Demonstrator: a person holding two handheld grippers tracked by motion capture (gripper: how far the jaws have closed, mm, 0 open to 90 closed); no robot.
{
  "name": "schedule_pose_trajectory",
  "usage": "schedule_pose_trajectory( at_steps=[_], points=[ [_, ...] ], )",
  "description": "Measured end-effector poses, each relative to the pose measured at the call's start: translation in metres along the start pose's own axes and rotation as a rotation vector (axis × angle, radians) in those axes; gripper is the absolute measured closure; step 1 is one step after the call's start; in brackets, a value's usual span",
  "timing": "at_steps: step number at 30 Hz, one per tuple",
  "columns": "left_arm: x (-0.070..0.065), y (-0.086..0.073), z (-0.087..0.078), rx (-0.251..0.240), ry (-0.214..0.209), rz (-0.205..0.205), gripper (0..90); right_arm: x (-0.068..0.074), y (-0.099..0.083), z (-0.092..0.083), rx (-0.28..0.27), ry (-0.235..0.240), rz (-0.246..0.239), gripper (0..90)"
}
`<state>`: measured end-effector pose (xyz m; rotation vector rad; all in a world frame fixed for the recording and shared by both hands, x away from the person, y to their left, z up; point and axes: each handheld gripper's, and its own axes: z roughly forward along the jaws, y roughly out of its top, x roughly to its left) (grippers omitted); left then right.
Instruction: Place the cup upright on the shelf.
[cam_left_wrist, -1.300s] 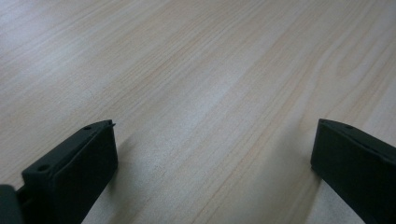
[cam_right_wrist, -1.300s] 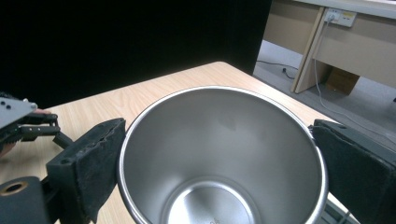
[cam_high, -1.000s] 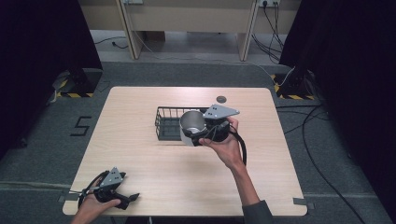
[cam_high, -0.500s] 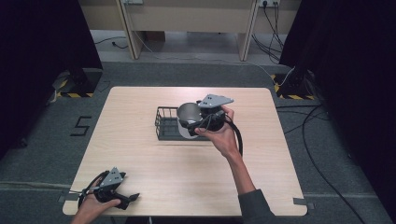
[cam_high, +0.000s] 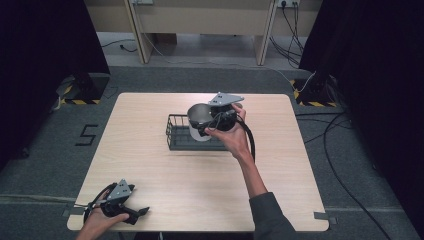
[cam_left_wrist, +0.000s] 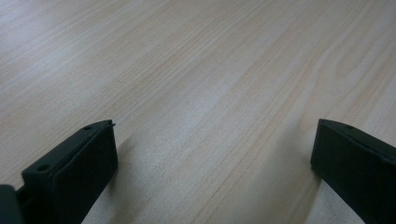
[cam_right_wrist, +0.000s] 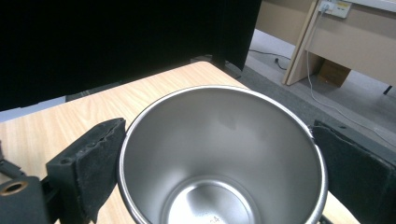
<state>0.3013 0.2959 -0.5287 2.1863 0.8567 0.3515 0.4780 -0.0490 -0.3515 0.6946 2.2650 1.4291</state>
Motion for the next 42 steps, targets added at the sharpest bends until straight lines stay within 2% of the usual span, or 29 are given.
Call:
schedule_pose_trajectory(
  at_steps=[18, 25, 42],
  points=[
    [0.000, 0.000, 0.000, -0.001, -0.003, 0.002, 0.0, -0.023, 0.005, 0.025, 0.010, -0.031, 0.029, 6.2],
    [0.000, 0.000, 0.000, 0.000, -0.005, 0.003, 0.0, -0.032, -0.001, 0.037, 0.027, -0.048, 0.045, 6.2],
    [0.000, 0.000, 0.000, 0.000, -0.006, 0.004, 0.0, -0.032, -0.012, 0.051, 0.055, -0.030, 0.058, 6.1]
  ],
)
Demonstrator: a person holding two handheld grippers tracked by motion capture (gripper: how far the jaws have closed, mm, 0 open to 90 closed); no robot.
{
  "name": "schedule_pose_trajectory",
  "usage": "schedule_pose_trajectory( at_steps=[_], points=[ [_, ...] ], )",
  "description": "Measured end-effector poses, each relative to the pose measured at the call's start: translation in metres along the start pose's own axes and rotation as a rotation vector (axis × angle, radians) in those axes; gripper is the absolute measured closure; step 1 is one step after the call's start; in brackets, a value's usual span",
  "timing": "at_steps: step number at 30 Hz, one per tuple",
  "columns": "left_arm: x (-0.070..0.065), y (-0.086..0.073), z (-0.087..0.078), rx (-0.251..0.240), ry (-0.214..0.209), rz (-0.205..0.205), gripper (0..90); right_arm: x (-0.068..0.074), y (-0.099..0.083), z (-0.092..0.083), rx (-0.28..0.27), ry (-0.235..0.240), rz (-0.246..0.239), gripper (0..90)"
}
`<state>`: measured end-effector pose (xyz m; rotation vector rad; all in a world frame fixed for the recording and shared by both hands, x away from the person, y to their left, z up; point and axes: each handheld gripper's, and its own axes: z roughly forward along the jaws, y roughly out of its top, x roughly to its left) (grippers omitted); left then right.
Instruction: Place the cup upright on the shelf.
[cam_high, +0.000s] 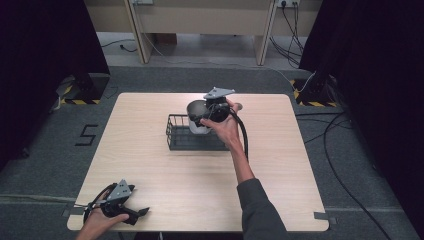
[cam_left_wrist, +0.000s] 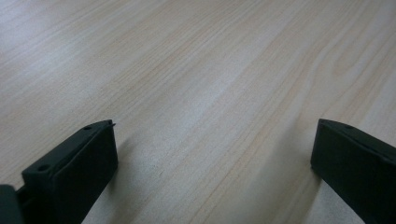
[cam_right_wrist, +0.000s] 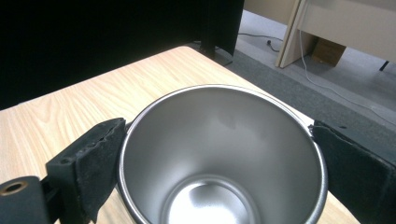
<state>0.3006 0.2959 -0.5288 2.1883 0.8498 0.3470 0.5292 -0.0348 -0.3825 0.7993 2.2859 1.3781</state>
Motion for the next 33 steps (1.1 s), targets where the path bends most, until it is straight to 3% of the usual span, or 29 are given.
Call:
schedule_pose_trajectory(
  at_steps=[11, 15, 27, 30, 32, 33],
  points=[
    [0.000, 0.000, 0.000, 0.000, 0.000, 0.000, 0.0, -0.004, -0.019, 0.015, 0.059, 0.010, 0.022, 6.0],
    [0.000, 0.000, 0.000, 0.000, 0.000, 0.000, 0.0, -0.004, -0.023, 0.016, 0.051, 0.019, 0.027, 5.8],
    [0.000, 0.000, 0.000, 0.001, 0.000, 0.000, 0.0, -0.001, -0.021, 0.014, 0.057, -0.009, -0.013, 5.5],
    [0.000, 0.000, 0.000, 0.001, 0.000, 0.000, 0.0, 0.002, -0.018, 0.011, 0.014, -0.021, -0.032, 7.4],
    [0.000, 0.000, 0.000, 0.000, 0.000, 0.001, 0.0, 0.003, -0.014, 0.006, -0.023, -0.005, -0.023, 20.0],
    [0.000, 0.000, 0.000, -0.001, -0.001, 0.000, 0.0, 0.003, -0.013, 0.005, -0.032, -0.002, -0.028, 20.0]
  ],
)
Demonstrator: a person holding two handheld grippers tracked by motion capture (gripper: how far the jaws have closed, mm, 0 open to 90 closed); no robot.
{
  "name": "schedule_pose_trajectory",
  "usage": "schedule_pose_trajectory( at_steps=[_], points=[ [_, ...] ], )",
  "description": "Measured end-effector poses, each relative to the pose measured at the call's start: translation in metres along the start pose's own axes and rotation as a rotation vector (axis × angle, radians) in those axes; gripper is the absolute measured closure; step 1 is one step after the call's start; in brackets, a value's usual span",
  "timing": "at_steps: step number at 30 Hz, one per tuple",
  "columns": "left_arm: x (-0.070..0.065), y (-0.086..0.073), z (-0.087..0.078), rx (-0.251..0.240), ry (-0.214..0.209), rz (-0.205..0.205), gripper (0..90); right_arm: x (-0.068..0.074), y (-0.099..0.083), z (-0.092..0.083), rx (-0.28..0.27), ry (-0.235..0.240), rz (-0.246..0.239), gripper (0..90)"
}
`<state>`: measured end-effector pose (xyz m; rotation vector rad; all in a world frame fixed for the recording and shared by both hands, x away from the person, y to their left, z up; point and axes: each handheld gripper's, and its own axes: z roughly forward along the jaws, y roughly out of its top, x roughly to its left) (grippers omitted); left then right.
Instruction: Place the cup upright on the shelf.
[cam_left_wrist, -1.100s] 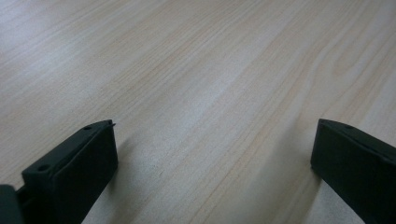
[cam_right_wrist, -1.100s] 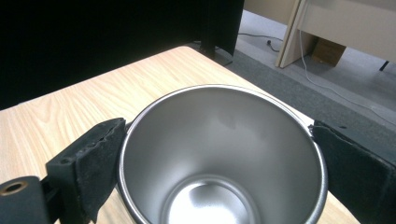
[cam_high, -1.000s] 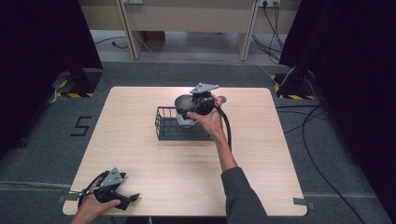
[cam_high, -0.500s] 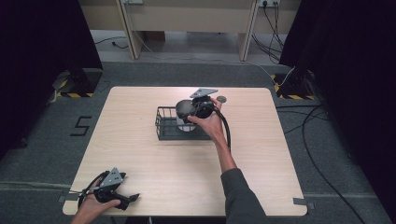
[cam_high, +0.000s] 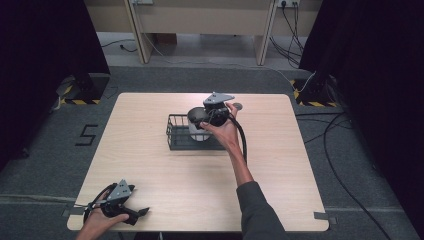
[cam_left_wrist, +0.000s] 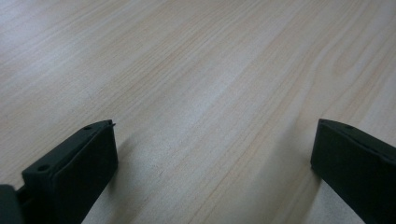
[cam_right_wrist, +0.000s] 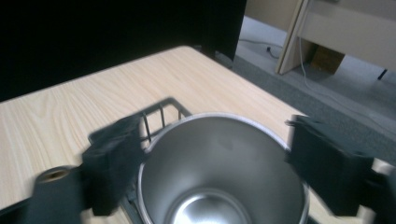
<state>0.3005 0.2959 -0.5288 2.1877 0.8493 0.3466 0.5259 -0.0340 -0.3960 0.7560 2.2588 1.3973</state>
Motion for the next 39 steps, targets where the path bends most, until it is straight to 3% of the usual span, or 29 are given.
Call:
schedule_pose_trajectory(
  at_steps=[2, 4, 6, 8, 10, 20, 28, 39],
  points=[
    [0.000, 0.000, 0.000, 0.000, 0.000, 0.000, 0.0, 0.002, 0.005, -0.004, 0.002, -0.006, -0.002, 10.0],
    [0.000, 0.000, 0.000, 0.000, 0.000, -0.001, 0.0, 0.002, 0.007, -0.008, -0.009, -0.011, -0.005, 18.3],
    [0.000, 0.000, 0.000, 0.001, 0.000, 0.000, 0.0, 0.003, 0.007, -0.012, -0.014, -0.010, -0.001, 12.8],
    [0.000, 0.000, 0.000, 0.001, 0.000, -0.001, 0.0, 0.004, 0.007, -0.016, -0.019, -0.010, 0.006, 17.0],
    [0.000, 0.000, 0.000, -0.001, 0.001, -0.001, 0.0, 0.006, 0.005, -0.020, -0.024, -0.004, 0.003, 13.9],
    [0.000, 0.000, 0.000, 0.000, 0.001, 0.000, 0.0, 0.015, -0.005, -0.048, -0.072, 0.019, 0.016, 15.2],
    [0.000, 0.000, 0.000, 0.002, 0.001, 0.000, 0.0, 0.024, -0.018, -0.064, -0.078, 0.037, 0.018, 15.4],
    [0.000, 0.000, 0.000, 0.000, 0.001, 0.000, 0.0, 0.030, -0.038, -0.087, -0.096, 0.031, 0.032, 15.6]
  ],
)
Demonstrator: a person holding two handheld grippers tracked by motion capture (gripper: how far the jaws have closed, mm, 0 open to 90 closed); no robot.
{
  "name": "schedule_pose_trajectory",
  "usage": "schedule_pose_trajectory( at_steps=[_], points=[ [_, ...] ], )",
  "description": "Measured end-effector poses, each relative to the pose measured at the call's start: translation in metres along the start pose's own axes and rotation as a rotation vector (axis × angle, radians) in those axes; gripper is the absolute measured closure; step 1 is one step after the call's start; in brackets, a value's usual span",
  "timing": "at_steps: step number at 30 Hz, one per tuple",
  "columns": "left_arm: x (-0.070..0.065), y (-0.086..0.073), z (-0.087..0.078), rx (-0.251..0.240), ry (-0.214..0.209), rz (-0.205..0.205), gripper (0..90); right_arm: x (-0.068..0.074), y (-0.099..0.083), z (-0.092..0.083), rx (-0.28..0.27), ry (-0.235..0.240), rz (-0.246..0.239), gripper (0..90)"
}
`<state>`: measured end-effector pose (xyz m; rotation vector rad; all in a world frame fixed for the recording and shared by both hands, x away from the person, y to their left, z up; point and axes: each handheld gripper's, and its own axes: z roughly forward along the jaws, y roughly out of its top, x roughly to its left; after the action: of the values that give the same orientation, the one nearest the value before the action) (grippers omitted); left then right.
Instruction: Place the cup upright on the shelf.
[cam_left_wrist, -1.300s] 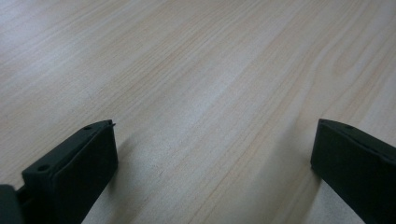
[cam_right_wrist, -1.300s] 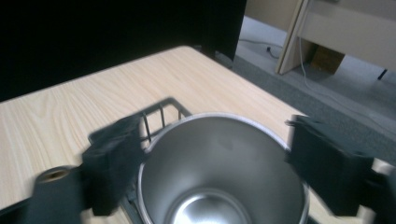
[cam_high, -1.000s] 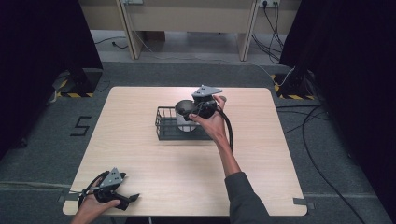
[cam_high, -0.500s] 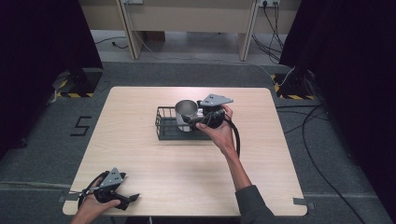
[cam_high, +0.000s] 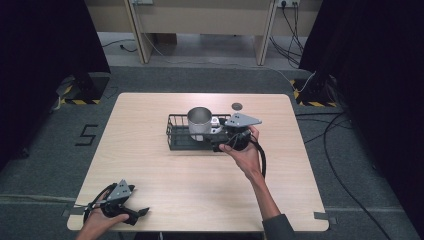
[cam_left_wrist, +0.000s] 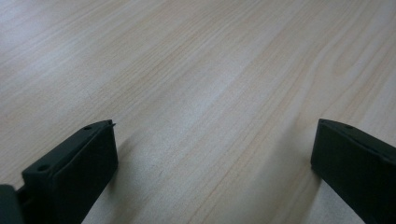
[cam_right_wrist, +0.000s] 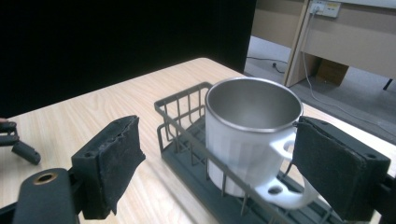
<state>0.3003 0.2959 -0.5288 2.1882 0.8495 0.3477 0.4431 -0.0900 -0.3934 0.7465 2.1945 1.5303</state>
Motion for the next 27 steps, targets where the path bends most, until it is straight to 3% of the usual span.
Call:
schedule_pose_trajectory(
  at_steps=[27],
  points=[
    [0.000, 0.000, 0.000, 0.001, 0.000, 0.000, 0.0, 0.015, -0.052, -0.037, 0.022, -0.009, 0.047, 15.9]
  ],
)
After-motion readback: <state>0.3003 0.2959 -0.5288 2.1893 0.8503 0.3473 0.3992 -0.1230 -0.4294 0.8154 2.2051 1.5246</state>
